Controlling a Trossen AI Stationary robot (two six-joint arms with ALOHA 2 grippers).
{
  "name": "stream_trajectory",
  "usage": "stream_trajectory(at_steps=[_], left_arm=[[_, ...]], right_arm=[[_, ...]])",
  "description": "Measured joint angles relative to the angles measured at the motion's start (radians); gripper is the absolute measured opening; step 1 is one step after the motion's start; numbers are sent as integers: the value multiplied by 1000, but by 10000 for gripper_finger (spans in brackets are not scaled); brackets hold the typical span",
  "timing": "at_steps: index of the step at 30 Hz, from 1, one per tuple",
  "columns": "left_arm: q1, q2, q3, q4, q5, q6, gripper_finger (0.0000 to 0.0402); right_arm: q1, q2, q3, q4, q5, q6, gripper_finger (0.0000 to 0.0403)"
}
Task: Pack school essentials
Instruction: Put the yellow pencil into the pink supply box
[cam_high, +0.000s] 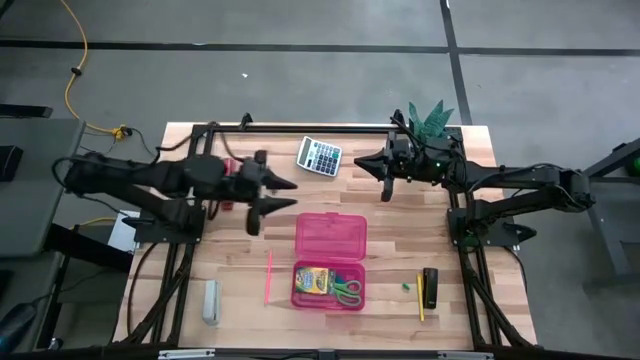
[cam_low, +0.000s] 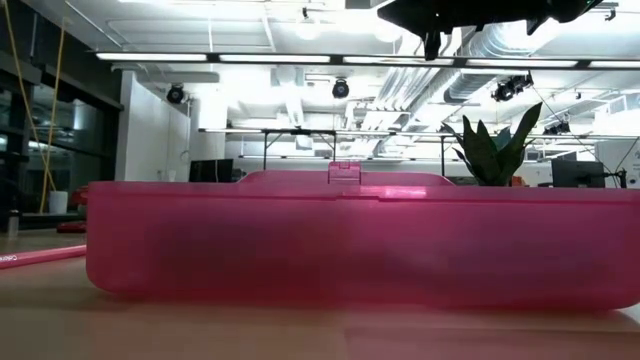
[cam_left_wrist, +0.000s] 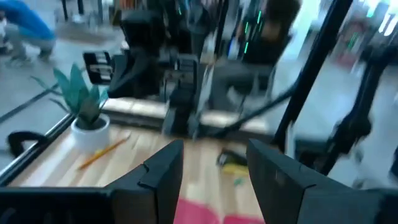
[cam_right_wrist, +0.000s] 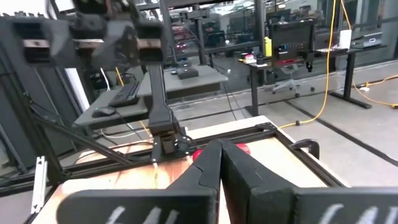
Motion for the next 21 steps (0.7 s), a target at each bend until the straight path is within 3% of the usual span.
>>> stream_trajectory(at_steps=[5,9,14,21], left_arm=[[10,-155,-292,323,-12,-141,165],[6,-211,-425,462,-54,-204,165],[7,-219,-455,465,-97,-204,165],[7,-219,-455,461,-118,-70,165]], right_arm=[[0,0,0,0,0,1,0],[0,0,0,1,-2,0,0],[0,0,0,1,-28,2,0],[0,0,0,-3,-29,79,0]])
